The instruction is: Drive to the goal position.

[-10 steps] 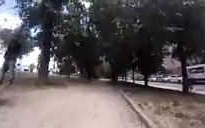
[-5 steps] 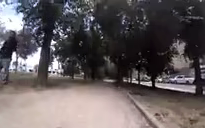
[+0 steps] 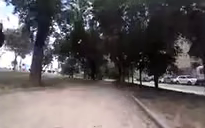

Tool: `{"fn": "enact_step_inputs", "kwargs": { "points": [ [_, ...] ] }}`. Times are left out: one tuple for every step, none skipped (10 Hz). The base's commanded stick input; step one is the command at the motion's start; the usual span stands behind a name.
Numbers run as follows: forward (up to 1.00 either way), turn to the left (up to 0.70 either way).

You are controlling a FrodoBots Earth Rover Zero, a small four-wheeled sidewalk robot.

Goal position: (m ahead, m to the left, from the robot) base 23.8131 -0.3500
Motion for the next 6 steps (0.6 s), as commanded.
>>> {"fn": "enact_step_inputs", "kwargs": {
  "points": [
    [1.00, 0.00],
    [1.00, 0.00],
    [1.00, 0.00],
    [1.00, 0.00],
    [1.00, 0.00],
    [1.00, 0.00]
  ]
}}
